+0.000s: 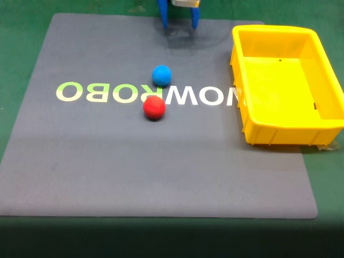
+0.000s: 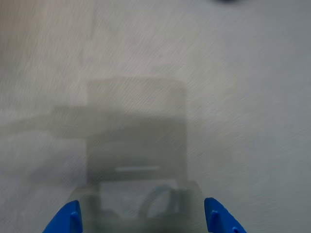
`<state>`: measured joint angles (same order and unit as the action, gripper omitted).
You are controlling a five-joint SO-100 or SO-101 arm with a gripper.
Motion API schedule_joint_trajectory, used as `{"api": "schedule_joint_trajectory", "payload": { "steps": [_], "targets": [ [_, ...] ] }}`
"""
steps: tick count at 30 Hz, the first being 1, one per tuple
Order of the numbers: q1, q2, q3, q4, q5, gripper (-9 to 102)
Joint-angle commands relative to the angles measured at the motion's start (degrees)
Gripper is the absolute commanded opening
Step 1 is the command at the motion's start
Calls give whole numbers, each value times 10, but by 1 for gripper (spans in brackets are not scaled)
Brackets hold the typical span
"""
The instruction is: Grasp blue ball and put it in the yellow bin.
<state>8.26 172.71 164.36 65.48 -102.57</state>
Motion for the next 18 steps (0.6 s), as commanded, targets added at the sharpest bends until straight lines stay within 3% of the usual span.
{"api": "schedule_joint_trajectory", "payload": {
  "steps": [1, 8, 18],
  "targets": [
    [23, -102, -84, -64, -9, 29],
    [43, -352, -252, -134, 8, 29],
    [49, -627, -478, -165, 36, 28]
  ]
}}
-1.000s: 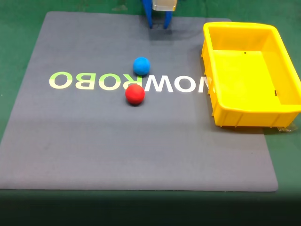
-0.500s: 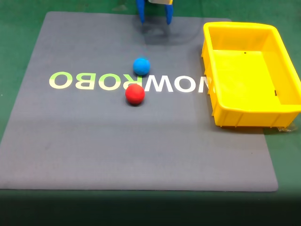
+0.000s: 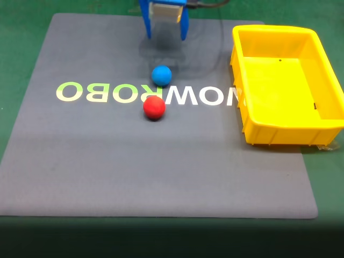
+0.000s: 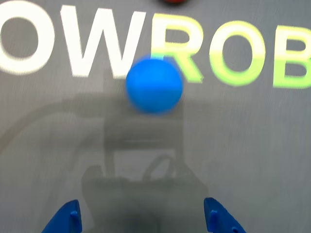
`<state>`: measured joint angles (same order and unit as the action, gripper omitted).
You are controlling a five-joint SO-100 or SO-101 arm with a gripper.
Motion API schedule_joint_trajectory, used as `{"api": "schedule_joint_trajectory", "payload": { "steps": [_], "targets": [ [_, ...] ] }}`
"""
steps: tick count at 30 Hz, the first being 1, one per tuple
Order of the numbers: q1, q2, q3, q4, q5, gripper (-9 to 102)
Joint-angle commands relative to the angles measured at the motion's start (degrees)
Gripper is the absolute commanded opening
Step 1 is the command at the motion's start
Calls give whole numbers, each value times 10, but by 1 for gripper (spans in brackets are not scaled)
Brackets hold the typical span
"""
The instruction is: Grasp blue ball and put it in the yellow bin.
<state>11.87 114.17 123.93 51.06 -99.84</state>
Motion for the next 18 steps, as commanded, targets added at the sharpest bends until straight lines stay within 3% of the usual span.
{"api": "schedule_joint_trajectory", "payload": {
  "steps": [1, 18],
  "targets": [
    [13, -62, -92, -22, 9, 28],
    [-10, -296, -285, -26, 36, 28]
  ]
}}
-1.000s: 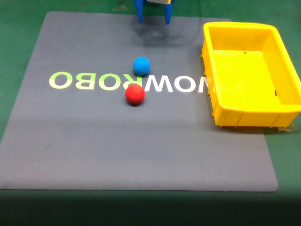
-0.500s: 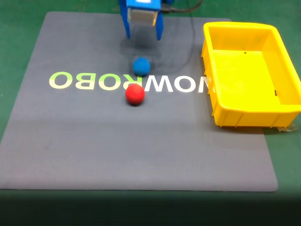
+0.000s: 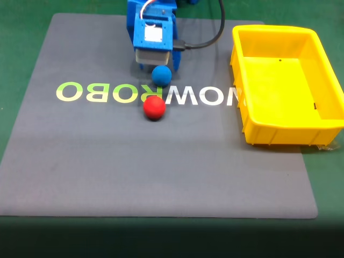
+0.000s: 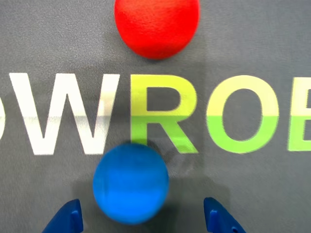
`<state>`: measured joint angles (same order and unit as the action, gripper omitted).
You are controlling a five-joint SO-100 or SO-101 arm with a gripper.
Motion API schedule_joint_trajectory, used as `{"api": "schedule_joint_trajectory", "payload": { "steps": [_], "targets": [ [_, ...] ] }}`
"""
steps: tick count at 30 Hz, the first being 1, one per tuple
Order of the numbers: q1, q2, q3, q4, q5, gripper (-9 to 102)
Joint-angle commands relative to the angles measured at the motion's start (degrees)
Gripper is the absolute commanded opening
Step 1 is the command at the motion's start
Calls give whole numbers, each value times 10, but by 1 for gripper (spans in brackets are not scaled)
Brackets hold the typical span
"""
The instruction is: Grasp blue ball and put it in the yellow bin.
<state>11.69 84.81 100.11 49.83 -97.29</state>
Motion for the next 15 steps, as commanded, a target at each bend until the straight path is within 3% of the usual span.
{"api": "schedule_joint_trajectory", "payload": {
  "steps": [1, 15],
  "targets": [
    [-10, -10, -51, -14, 12, 28],
    [-36, -52, -70, -13, 20, 22]
  ]
}}
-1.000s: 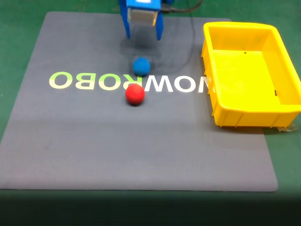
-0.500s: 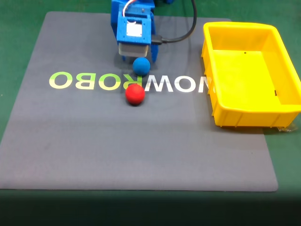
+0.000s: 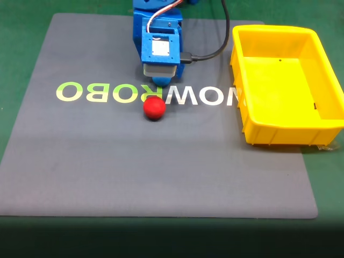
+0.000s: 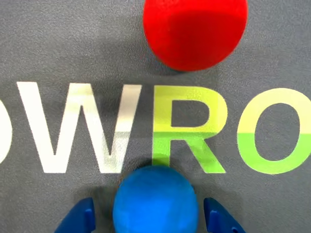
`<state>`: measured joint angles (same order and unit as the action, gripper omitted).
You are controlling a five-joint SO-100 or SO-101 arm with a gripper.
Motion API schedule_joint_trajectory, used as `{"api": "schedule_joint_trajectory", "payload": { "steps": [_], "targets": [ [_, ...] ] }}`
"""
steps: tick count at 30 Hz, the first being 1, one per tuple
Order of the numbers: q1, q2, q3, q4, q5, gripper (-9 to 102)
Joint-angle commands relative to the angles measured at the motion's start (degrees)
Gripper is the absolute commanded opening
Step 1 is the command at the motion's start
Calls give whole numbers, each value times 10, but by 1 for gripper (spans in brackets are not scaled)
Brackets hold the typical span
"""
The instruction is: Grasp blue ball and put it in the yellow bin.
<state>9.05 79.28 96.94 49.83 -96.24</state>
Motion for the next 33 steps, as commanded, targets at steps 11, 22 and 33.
{"api": "schedule_joint_trajectory", "payload": {
  "steps": [11, 22, 33],
  "targets": [
    [-11, -27, -64, -11, 11, 0],
    [-18, 24, -61, -3, 18, 0],
    [-78, 222, -61, -15, -26, 1]
  ]
}}
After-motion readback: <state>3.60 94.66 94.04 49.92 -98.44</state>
